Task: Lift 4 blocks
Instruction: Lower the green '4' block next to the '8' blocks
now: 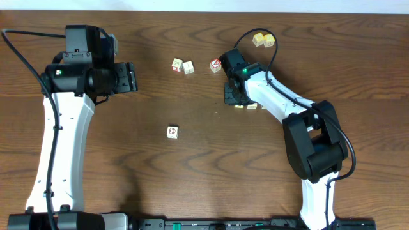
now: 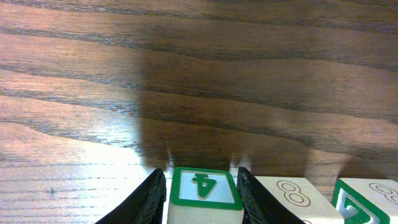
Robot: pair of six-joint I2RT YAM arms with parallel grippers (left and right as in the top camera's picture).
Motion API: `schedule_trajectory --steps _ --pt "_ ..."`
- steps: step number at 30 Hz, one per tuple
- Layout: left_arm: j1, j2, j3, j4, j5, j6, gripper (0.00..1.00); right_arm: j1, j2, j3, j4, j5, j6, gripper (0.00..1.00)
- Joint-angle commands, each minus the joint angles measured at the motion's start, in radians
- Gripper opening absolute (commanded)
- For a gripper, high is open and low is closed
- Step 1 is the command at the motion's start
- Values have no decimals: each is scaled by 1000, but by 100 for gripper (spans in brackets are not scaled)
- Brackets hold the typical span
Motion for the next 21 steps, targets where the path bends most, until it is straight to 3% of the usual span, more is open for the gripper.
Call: schedule_trajectory --steps 1,14,21 --pt "3 0 14 2 -9 2 75 -1 7 -8 -2 2 -14 35" --pt "3 0 14 1 -9 2 74 -1 7 -5 -1 -11 -14 47" --pt "3 0 14 1 -9 2 74 0 6 24 -2 -33 -15 49"
